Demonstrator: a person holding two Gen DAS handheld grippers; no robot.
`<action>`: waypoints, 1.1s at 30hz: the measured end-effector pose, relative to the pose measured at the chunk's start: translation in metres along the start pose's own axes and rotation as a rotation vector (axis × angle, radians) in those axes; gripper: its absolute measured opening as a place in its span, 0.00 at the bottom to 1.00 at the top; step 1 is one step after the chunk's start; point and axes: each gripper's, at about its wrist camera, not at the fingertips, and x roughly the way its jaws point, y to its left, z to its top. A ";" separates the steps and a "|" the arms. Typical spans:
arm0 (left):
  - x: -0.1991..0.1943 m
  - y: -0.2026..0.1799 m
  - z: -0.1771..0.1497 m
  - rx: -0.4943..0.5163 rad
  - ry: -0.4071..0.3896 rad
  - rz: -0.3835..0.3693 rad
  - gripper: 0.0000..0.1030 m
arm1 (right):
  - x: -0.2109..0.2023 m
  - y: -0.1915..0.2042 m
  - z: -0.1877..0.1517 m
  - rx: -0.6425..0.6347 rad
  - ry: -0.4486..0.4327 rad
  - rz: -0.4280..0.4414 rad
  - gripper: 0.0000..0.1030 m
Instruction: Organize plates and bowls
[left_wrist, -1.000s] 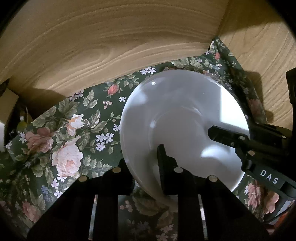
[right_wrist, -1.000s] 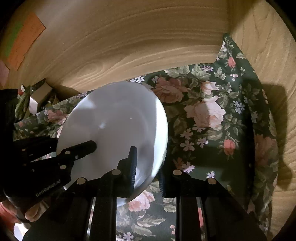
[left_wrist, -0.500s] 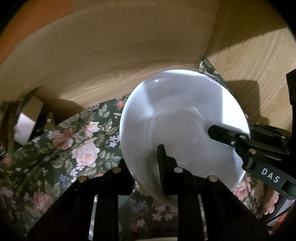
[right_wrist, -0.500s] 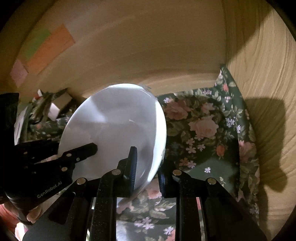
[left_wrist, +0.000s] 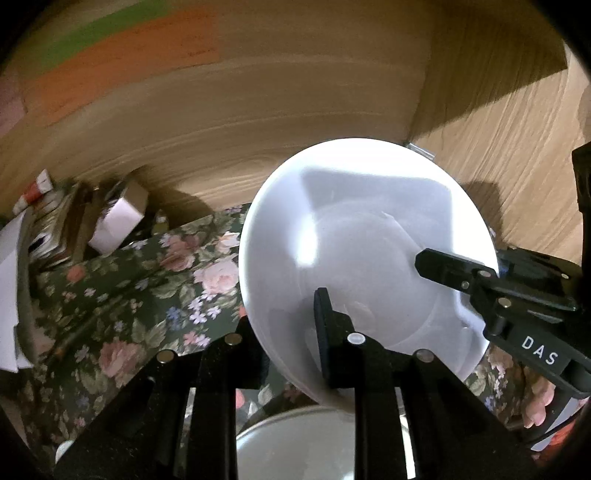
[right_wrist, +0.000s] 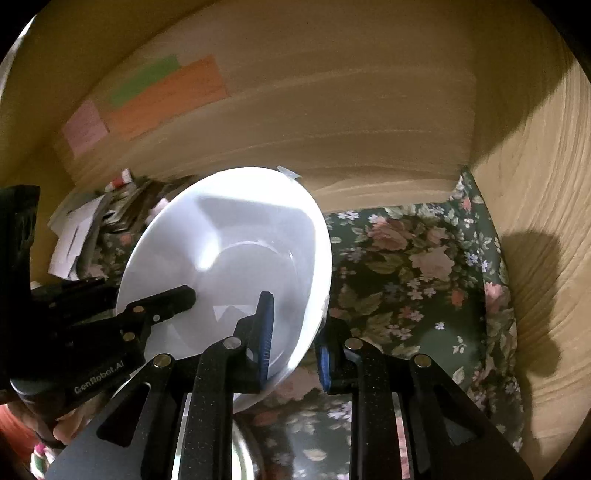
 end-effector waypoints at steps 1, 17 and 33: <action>-0.004 0.003 -0.003 -0.004 -0.005 0.002 0.20 | -0.002 0.003 -0.001 -0.003 -0.002 0.002 0.18; -0.055 0.036 -0.049 -0.074 -0.051 0.048 0.20 | -0.008 0.059 -0.019 -0.074 -0.007 0.060 0.18; -0.096 0.078 -0.094 -0.167 -0.074 0.109 0.20 | 0.000 0.119 -0.034 -0.148 0.015 0.143 0.18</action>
